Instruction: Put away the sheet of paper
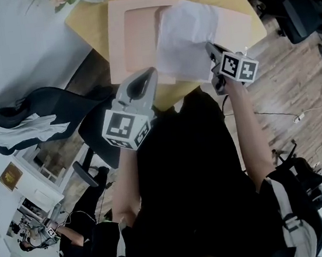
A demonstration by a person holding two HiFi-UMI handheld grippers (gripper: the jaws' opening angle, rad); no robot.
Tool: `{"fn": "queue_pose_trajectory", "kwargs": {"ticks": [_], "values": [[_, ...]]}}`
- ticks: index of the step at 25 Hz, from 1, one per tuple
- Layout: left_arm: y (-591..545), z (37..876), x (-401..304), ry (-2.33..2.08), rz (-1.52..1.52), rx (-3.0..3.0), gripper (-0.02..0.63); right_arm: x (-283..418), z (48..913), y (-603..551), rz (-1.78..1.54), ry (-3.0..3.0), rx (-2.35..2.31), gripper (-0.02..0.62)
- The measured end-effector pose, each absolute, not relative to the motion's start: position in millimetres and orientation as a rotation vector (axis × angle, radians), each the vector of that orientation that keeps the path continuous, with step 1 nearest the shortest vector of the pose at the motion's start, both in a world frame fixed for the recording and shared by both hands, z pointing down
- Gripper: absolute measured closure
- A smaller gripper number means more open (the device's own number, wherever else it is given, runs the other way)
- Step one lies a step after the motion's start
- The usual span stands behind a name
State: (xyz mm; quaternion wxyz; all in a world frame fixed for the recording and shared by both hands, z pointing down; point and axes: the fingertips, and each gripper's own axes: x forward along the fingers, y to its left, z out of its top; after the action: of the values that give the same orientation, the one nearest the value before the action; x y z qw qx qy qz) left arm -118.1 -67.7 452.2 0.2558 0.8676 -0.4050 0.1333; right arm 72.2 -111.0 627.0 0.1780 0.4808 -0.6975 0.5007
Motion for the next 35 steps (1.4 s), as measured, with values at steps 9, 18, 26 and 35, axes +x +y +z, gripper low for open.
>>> {"fn": "queue_pose_trajectory", "kwargs": {"ticks": [9,18,26,35], "values": [[-67,457,-137,-1.062,0.367,2.364,0.598,43,638,-99,1.390,-1.965,1.287,0.592],[-67,457,-163,-1.043,0.354,2.376,0.598,11,640,-97,1.407,-1.956,1.299,0.592],[-80,458,-175,-1.005,0.342,2.390,0.598,-10,644,-106,1.416,-1.940,1.305,0.592],[-88,459,-181,-0.976,0.336,2.397,0.598,-27,653,-110,1.437,-1.915,1.283,0.592]]}}
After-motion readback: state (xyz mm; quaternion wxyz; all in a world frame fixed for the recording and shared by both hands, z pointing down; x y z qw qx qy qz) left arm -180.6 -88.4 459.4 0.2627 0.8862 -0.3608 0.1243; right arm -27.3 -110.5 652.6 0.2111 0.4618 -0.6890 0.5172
